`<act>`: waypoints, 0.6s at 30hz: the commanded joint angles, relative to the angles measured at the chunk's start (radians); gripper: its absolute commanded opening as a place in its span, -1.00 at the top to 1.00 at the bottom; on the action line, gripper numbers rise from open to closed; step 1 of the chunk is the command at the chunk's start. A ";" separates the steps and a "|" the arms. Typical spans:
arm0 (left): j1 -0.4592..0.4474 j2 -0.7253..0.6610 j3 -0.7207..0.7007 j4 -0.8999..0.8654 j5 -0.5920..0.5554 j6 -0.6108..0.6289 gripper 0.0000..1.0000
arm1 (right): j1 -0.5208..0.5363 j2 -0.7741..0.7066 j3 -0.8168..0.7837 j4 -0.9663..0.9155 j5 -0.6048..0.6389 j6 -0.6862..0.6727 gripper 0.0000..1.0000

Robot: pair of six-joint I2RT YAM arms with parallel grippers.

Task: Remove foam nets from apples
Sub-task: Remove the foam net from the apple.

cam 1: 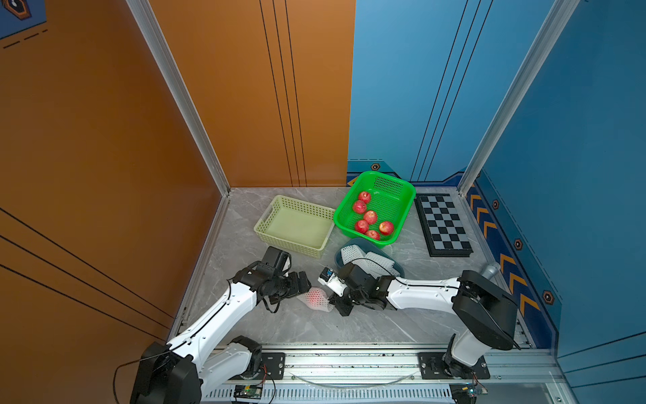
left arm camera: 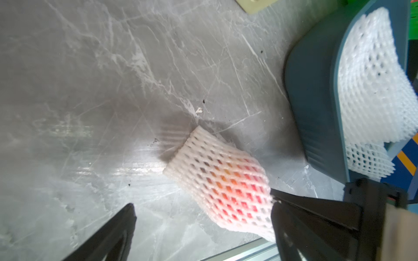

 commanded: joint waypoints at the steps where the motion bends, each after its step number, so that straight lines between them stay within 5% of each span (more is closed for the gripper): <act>1: 0.010 0.010 -0.018 0.028 0.083 -0.010 -0.81 | 0.006 0.028 0.036 -0.052 0.027 -0.015 0.88; 14: -0.014 0.004 -0.174 0.228 0.070 -0.213 -0.80 | 0.003 0.068 0.054 -0.059 -0.002 -0.039 0.85; 18: -0.023 -0.029 -0.220 0.343 0.032 -0.281 -0.62 | 0.004 0.078 0.055 -0.057 -0.002 -0.041 0.85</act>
